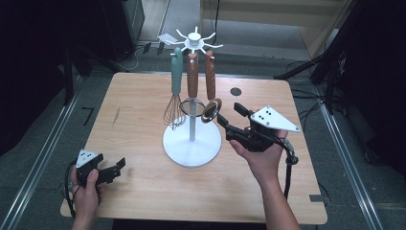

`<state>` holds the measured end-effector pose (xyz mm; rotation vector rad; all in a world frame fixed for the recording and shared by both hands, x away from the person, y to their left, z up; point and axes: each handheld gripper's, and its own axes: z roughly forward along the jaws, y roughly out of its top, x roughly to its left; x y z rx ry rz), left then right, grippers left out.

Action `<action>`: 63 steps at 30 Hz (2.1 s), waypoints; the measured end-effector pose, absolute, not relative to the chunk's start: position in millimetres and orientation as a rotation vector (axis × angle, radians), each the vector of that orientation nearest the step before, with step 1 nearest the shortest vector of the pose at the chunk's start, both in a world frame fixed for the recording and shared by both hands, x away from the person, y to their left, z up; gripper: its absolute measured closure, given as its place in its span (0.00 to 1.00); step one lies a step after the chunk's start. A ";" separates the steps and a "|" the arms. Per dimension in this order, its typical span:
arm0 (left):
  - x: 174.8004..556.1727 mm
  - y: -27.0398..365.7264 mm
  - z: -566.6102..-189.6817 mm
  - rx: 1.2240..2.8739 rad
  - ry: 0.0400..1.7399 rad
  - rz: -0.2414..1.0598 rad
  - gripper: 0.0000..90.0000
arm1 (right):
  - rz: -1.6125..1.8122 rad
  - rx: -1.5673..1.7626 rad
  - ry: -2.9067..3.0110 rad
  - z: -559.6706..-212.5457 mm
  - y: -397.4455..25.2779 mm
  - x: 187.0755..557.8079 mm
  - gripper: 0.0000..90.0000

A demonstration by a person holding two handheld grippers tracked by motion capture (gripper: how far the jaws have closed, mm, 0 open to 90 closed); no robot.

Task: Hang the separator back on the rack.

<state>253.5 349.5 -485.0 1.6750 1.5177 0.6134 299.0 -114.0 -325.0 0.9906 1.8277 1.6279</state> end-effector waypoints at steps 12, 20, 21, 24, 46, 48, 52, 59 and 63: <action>253.0 349.4 -484.6 1.682 1.508 0.612 0.04 | 1.587 1.063 1.826 -350.9 -128.4 296.0 0.26; 252.8 348.6 -484.6 1.691 1.507 0.627 0.00 | 1.550 1.115 1.827 -370.2 -141.0 293.2 0.26; 252.8 348.4 -484.6 1.691 1.507 0.628 0.00 | 1.542 1.120 1.828 -373.5 -143.3 292.8 0.26; 252.4 347.5 -484.6 1.690 1.507 0.640 0.00 | 1.529 1.148 1.826 -380.4 -147.7 291.1 0.26; 251.6 346.1 -484.7 1.699 1.505 0.659 0.00 | 1.398 1.328 1.787 -434.8 -199.2 276.9 0.28; 251.5 346.2 -484.6 1.698 1.508 0.658 0.00 | 1.386 1.343 1.784 -439.1 -204.2 275.2 0.28; 251.6 346.2 -484.6 1.698 1.508 0.657 0.00 | 1.358 1.365 1.776 -446.4 -214.5 271.8 0.28; 251.6 346.7 -484.5 1.700 1.502 0.646 0.00 | 1.319 1.425 1.737 -461.3 -234.8 263.6 0.28; 251.4 346.7 -484.5 1.699 1.499 0.645 0.00 | 1.265 1.447 1.721 -467.8 -246.1 259.7 0.28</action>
